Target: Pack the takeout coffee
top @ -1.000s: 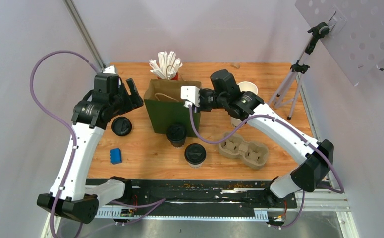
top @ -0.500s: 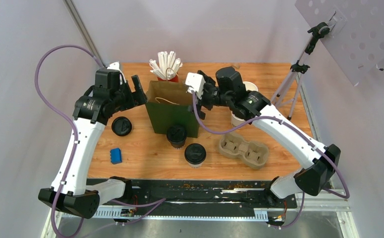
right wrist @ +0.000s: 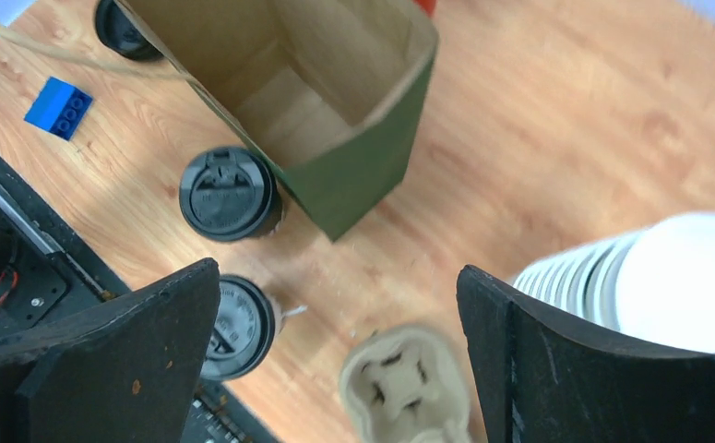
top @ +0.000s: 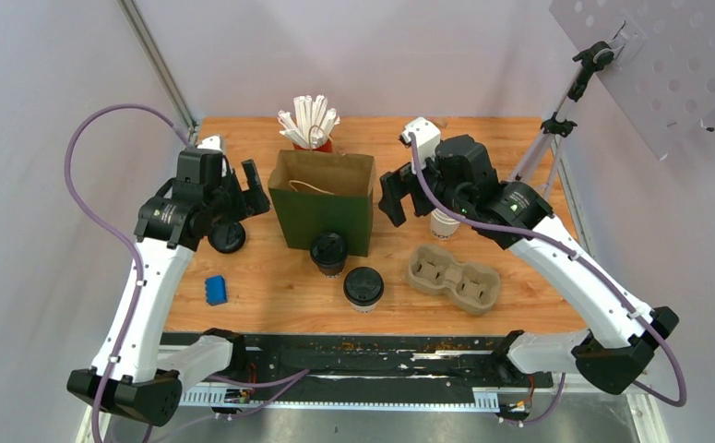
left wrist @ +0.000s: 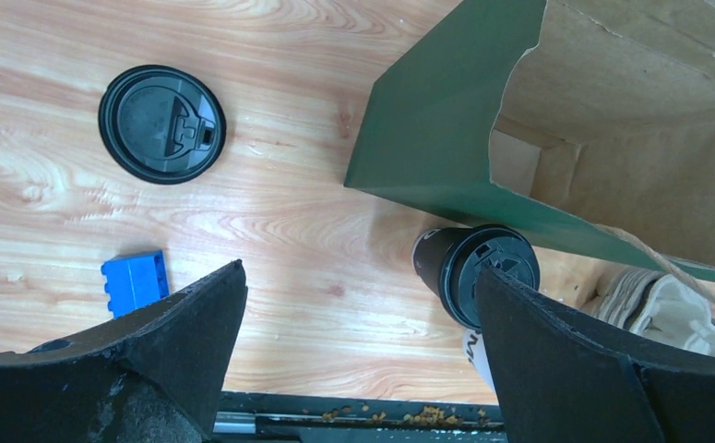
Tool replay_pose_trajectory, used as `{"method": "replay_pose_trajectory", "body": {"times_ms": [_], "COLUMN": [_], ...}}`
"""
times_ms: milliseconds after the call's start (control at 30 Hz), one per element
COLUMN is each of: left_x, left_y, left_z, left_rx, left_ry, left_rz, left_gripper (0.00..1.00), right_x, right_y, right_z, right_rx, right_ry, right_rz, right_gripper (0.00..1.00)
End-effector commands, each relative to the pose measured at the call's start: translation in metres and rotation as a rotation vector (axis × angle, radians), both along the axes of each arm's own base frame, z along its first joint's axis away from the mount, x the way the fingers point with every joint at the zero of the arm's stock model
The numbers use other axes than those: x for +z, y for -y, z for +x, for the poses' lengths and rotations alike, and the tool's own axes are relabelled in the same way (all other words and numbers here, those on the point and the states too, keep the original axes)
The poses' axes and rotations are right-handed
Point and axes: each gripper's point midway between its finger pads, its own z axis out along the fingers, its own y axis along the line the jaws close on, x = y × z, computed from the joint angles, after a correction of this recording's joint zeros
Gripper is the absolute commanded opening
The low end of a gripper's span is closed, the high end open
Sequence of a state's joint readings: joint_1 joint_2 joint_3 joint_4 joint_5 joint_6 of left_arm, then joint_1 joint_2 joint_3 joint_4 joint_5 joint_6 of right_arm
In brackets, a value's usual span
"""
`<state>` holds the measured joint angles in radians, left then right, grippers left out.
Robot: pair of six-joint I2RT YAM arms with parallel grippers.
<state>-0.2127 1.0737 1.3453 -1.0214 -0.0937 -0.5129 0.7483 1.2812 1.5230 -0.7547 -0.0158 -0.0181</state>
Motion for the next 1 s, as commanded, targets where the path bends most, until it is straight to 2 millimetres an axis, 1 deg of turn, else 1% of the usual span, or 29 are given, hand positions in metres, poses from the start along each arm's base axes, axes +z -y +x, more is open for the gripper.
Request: {"method": "replay_pose_trajectory", "body": {"times_ms": [0,100,200,267,400,467,500,567,667,767,900,967], "left_x": [0.014,0.016,0.023,0.026,0.028,0.03,0.032,0.034,0.035,0.034,0.031,0.029], "left_y": [-0.008,-0.002,0.002,0.001,0.0,0.004,0.007,0.009,0.009,0.014,0.014,0.013], "left_z": [-0.01,-0.015,-0.02,-0.024,-0.03,-0.032,-0.033,-0.032,-0.031,-0.033,-0.036,-0.039], "left_rx": [0.021,0.017,0.014,0.012,-0.001,-0.012,-0.023,-0.03,-0.032,-0.058,-0.06,-0.062], "left_ry": [0.049,0.062,0.086,0.102,0.11,0.116,0.124,0.14,0.147,0.133,0.129,0.128], "left_rz": [0.005,-0.044,-0.08,-0.078,-0.078,-0.1,-0.114,-0.126,-0.126,-0.139,-0.138,-0.139], "left_gripper": [1.0,1.0,1.0,1.0,1.0,1.0,1.0,1.0,1.0,1.0,1.0,1.0], "right_x": [-0.055,-0.098,-0.132,-0.147,-0.169,-0.181,-0.191,-0.201,-0.208,-0.204,-0.185,-0.178], "right_y": [0.026,0.036,0.05,0.054,0.063,0.075,0.082,0.093,0.109,0.117,0.104,0.1], "right_z": [-0.018,-0.03,-0.036,-0.037,-0.04,-0.045,-0.05,-0.053,-0.055,-0.052,-0.042,-0.039], "right_rx": [-0.223,-0.314,-0.45,-0.513,-0.603,-0.676,-0.715,-0.771,-0.821,-0.804,-0.597,-0.531], "right_ry": [-0.274,-0.437,-0.575,-0.616,-0.649,-0.672,-0.691,-0.7,-0.695,-0.659,-0.568,-0.532], "right_rz": [-0.021,-0.096,-0.135,-0.134,-0.11,-0.108,-0.107,-0.08,-0.057,-0.062,-0.073,-0.084], "right_gripper": [0.99,0.98,1.0,1.0,1.0,1.0,1.0,0.97,0.91,0.88,0.82,0.81]}}
